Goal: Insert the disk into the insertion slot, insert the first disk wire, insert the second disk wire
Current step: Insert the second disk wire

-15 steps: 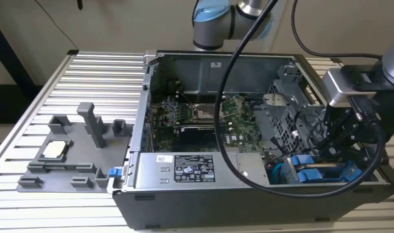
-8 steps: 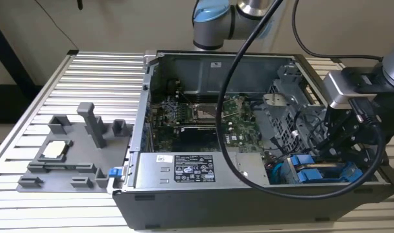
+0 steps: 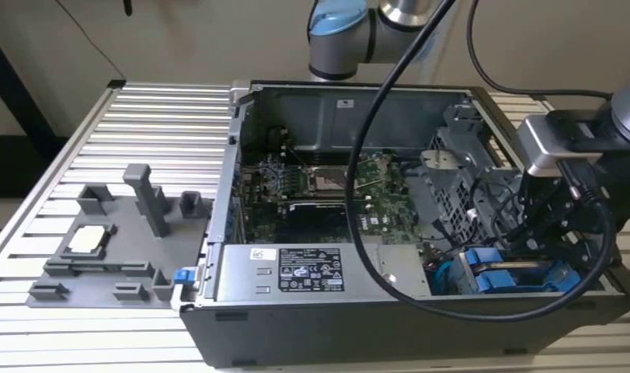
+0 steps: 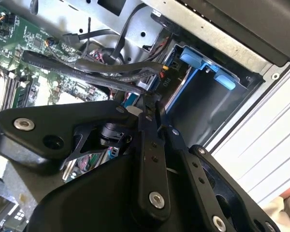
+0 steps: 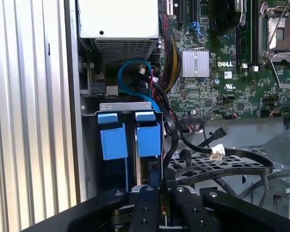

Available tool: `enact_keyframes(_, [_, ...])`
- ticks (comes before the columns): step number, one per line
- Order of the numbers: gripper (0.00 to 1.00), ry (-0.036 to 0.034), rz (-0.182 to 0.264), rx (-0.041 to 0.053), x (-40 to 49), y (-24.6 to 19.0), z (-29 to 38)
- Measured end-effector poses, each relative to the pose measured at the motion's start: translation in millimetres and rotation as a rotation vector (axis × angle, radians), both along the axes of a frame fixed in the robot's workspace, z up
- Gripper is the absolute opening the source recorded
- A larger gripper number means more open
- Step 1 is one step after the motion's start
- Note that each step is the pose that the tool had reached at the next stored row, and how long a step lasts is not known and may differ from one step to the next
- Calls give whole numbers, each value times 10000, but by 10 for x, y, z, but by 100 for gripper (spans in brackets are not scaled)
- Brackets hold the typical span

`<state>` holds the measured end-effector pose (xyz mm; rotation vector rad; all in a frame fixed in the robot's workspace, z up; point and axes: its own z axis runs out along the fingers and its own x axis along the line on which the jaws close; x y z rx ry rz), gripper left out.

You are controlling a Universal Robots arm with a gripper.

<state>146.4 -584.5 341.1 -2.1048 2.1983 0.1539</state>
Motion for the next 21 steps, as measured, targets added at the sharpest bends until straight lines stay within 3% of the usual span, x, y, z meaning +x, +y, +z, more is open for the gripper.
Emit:
enact_keyframes(11, [16, 0, -38, -18, 0, -19, -4])
enact_keyframes(21, [17, -40, -75, -36, -11, -20, -58])
